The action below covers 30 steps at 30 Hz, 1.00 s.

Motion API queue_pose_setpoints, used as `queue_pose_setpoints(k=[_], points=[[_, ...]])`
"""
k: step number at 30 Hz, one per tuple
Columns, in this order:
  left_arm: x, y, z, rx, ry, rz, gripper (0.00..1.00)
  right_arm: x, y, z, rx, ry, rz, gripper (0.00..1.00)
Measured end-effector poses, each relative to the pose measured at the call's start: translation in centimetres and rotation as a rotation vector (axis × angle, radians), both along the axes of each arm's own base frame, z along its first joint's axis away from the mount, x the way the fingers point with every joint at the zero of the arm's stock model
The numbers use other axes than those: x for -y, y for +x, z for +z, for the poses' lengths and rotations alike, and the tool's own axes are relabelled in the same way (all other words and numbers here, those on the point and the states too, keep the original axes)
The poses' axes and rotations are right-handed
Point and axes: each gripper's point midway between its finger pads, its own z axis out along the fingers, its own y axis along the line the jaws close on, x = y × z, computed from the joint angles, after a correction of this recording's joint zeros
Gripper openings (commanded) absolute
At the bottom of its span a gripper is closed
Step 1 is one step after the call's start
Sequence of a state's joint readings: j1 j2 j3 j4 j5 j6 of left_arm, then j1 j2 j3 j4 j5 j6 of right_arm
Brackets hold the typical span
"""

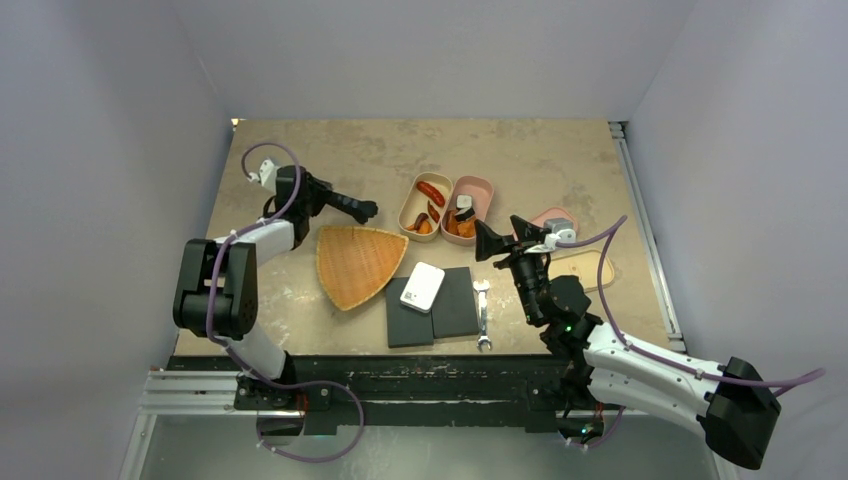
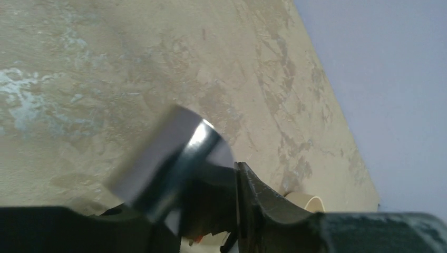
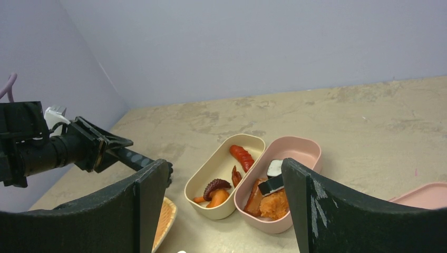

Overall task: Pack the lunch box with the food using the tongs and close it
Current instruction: Place the clamp at the center of the board.

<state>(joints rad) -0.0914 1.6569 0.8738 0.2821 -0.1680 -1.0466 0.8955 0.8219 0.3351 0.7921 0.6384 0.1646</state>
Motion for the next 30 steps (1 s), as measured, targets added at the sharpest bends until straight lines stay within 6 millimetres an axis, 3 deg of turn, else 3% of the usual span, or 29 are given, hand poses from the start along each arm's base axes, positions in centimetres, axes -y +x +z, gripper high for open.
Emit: queue_pose_setpoints(k=[10,21,25,30], points=[[-1.9,-1.3,-3.2,-0.072,-0.055,0.052,0.47,0.0,0.0,0.0,0.0,0.0,0.0,0.82],[-2.3,-1.5,-3.2,-0.08,-0.041,0.042,0.61,0.0,0.0,0.0,0.0,0.0,0.0,0.82],[-2.9,-2.4,-1.6,-0.085,0.044,0.015,0.62,0.0,0.0,0.0,-0.001,0.0,0.0,0.82],[-3.3,-1.9,3.9,-0.03,0.183,-0.051,0.62,-0.1,0.0,-0.2,-0.012,0.007,0.004,0.82]])
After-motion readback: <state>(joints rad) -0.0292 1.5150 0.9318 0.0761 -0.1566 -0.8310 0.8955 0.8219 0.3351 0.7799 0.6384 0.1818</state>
